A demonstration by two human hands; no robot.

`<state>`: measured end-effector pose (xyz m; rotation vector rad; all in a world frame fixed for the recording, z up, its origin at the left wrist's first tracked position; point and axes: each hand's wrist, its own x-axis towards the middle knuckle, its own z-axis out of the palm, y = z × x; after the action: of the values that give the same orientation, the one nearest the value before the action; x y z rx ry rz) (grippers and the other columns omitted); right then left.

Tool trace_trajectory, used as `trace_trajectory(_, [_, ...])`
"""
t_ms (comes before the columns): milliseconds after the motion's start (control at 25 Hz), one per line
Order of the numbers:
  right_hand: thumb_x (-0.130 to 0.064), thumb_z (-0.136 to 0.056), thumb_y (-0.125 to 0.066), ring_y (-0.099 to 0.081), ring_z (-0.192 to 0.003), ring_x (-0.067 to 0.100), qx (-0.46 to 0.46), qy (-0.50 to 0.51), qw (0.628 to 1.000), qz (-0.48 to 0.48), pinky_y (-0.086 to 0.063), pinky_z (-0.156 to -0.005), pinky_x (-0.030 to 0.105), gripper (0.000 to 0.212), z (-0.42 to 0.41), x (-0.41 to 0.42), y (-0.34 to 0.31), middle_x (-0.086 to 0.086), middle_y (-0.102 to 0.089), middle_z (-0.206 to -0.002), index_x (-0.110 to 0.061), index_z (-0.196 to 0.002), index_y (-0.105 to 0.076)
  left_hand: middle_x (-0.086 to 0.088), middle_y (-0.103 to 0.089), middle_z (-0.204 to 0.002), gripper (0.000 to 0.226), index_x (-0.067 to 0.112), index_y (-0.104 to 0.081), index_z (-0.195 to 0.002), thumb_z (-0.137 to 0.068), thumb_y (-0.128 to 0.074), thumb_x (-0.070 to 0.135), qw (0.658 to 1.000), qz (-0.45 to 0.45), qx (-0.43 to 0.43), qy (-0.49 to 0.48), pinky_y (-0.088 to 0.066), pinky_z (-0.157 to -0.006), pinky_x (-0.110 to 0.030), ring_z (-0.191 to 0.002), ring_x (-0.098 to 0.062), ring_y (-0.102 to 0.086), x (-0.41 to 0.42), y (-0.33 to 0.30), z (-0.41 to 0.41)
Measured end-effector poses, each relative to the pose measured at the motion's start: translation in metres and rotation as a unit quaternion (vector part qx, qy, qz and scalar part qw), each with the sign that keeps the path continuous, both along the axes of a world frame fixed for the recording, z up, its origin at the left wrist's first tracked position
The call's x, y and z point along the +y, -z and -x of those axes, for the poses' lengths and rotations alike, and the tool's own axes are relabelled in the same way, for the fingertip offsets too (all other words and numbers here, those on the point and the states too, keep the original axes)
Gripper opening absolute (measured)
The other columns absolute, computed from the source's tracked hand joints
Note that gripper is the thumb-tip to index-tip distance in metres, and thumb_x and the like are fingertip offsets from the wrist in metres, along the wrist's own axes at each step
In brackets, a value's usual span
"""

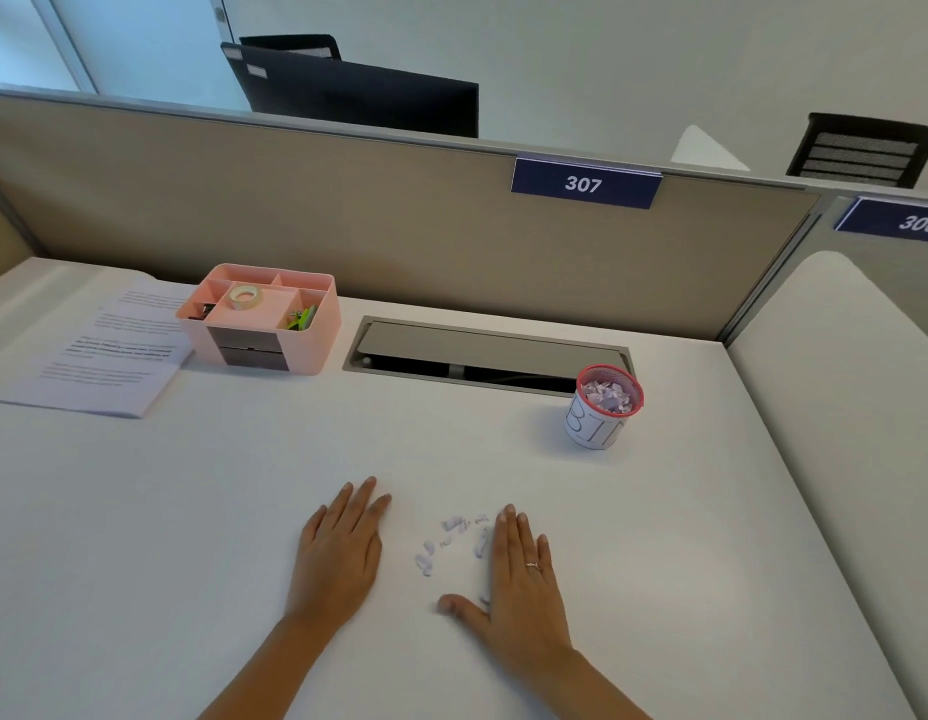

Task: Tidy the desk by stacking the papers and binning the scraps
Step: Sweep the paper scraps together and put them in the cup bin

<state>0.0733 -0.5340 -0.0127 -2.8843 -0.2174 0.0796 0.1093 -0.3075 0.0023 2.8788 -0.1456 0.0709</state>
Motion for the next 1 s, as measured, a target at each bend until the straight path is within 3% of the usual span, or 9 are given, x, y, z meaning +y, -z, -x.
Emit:
trace_trajectory(40, [-0.089, -0.074, -0.023, -0.015, -0.146, 0.032, -0.009, 0.009, 1.000, -0.003, -0.009, -0.119, 0.044, 0.118, -0.005, 0.008, -0.001, 0.015, -0.014, -0.158, 0.002, -0.149, -0.017, 0.000, -0.051, -0.142, 0.051, 0.020, -0.061, -0.127, -0.089, -0.027, 0.027, 1.000, -0.002, -0.001, 0.000, -0.042, -0.100, -0.045, -0.131, -0.025, -0.048, 0.001, 0.001, 0.000])
trace_trajectory(160, [-0.088, -0.075, -0.011, 0.012, -0.147, 0.024, -0.008, 0.018, 0.999, -0.029, 0.012, -0.118, 0.038, 0.113, -0.026, 0.026, -0.001, 0.006, 0.013, -0.158, -0.007, -0.151, 0.006, 0.000, -0.052, -0.141, 0.050, 0.020, -0.062, -0.126, -0.089, -0.029, 0.028, 1.000, -0.005, 0.005, 0.004, -0.044, -0.099, -0.044, -0.131, -0.025, -0.049, 0.001, -0.001, -0.001])
trace_trajectory(240, [-0.079, -0.083, -0.012, 0.015, -0.146, 0.024, -0.019, 0.007, 0.999, -0.043, 0.012, -0.117, 0.037, 0.098, -0.040, 0.036, -0.002, 0.006, 0.014, -0.158, -0.011, -0.151, 0.008, 0.001, -0.052, -0.142, 0.050, 0.021, -0.061, -0.127, -0.090, -0.029, 0.029, 1.000, -0.008, 0.000, 0.009, -0.043, -0.100, -0.044, -0.132, -0.025, -0.048, 0.001, 0.000, -0.001])
trace_trajectory(320, [-0.056, -0.096, -0.023, -0.002, -0.148, 0.027, -0.039, -0.020, 0.997, -0.064, 0.003, -0.118, 0.039, 0.073, -0.047, 0.043, -0.005, 0.009, -0.004, -0.160, -0.013, -0.152, -0.004, 0.001, -0.051, -0.143, 0.050, 0.022, -0.060, -0.128, -0.090, -0.028, 0.029, 1.000, -0.007, 0.001, 0.007, -0.042, -0.101, -0.044, -0.133, -0.024, -0.047, 0.002, 0.000, -0.002])
trace_trajectory(480, [-0.025, -0.097, -0.041, -0.052, -0.128, 0.029, -0.110, -0.155, 0.978, -0.081, -0.040, -0.108, 0.043, 0.040, -0.043, 0.036, -0.007, 0.012, -0.055, -0.138, -0.013, -0.132, -0.056, 0.002, -0.051, -0.143, 0.050, 0.022, -0.060, -0.128, -0.091, -0.028, 0.029, 1.000, 0.002, 0.008, 0.001, -0.042, -0.101, -0.044, -0.133, -0.023, -0.046, 0.002, 0.001, -0.002])
trace_trajectory(640, [-0.010, -0.086, -0.064, -0.066, -0.110, 0.026, -0.155, -0.203, 0.961, -0.109, -0.054, -0.092, 0.034, 0.027, -0.037, 0.021, -0.004, 0.008, -0.068, -0.119, -0.004, -0.112, -0.070, 0.003, -0.049, -0.144, 0.050, 0.023, -0.059, -0.129, -0.092, -0.027, 0.029, 1.000, 0.006, 0.007, 0.000, -0.041, -0.102, -0.043, -0.134, -0.023, -0.045, 0.002, 0.002, -0.001])
trace_trajectory(720, [-0.001, -0.082, -0.070, -0.064, -0.111, 0.024, -0.152, -0.161, 0.965, -0.141, -0.049, -0.098, 0.027, 0.031, -0.034, 0.017, -0.002, 0.008, -0.067, -0.118, 0.000, -0.113, -0.068, 0.004, -0.047, -0.146, 0.050, 0.024, -0.058, -0.130, -0.092, -0.026, 0.030, 1.000, 0.007, 0.003, -0.003, -0.039, -0.104, -0.043, -0.136, -0.021, -0.042, 0.002, 0.003, -0.001])
trace_trajectory(880, [-0.005, -0.098, -0.044, -0.043, -0.132, 0.016, -0.066, 0.075, 0.949, -0.300, -0.023, -0.106, 0.007, 0.036, -0.030, 0.004, -0.006, -0.001, -0.047, -0.139, -0.005, -0.134, -0.050, 0.005, -0.044, -0.148, 0.051, 0.025, -0.057, -0.131, -0.092, -0.025, 0.031, 1.000, 0.012, -0.003, -0.006, -0.034, -0.107, -0.042, -0.139, -0.020, -0.038, 0.002, 0.006, -0.001])
trace_trajectory(1000, [-0.013, -0.100, -0.042, -0.031, -0.141, 0.016, -0.039, -0.008, 0.967, -0.253, -0.015, -0.114, 0.012, 0.043, -0.022, -0.003, -0.007, -0.006, -0.034, -0.147, -0.007, -0.142, -0.040, 0.006, -0.044, -0.147, 0.051, 0.025, -0.057, -0.131, -0.092, -0.024, 0.032, 1.000, 0.013, -0.003, -0.008, -0.034, -0.107, -0.041, -0.139, -0.020, -0.038, 0.002, 0.006, -0.001])
